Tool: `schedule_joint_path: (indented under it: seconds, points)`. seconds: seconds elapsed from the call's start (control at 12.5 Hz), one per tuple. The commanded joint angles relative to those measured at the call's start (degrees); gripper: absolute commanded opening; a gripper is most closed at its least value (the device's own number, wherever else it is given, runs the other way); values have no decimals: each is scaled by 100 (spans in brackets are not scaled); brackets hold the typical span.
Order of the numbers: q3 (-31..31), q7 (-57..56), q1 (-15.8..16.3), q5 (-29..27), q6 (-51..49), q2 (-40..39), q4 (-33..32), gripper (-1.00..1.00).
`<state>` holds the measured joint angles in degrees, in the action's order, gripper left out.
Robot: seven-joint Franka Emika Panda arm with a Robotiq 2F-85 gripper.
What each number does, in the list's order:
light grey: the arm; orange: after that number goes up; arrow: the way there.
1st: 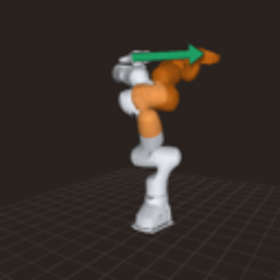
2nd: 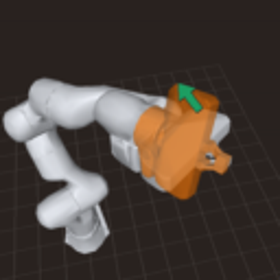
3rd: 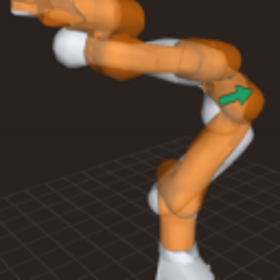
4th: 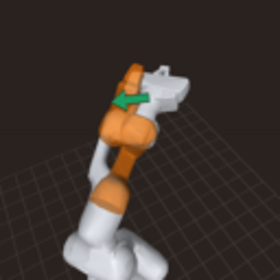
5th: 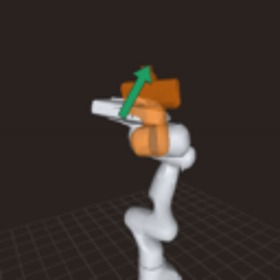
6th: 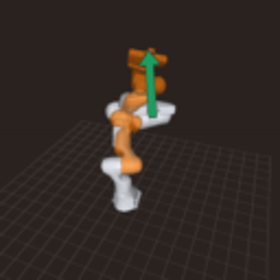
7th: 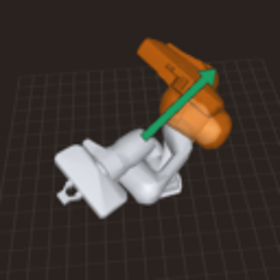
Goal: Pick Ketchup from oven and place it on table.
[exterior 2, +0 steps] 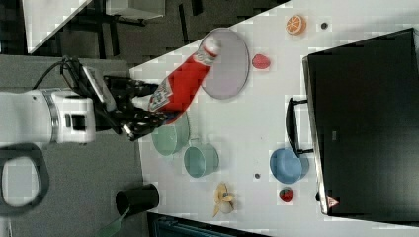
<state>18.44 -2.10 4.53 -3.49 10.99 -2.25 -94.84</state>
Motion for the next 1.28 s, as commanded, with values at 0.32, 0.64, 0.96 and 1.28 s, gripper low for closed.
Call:
schedule_joint_path:
  seconds: [0.32, 0.64, 0.96, 1.28]
  points:
    - [-640, -67, 238, -37, 401, -306, -957, 29]
    - [-674, 170, 249, -37, 1570, -328, -2280, 29]
    - [-695, 171, 284, -38, 3016, -651, -3314, 29]
    - [-780, 171, 356, -44, 3860, -1321, -3537, 29]
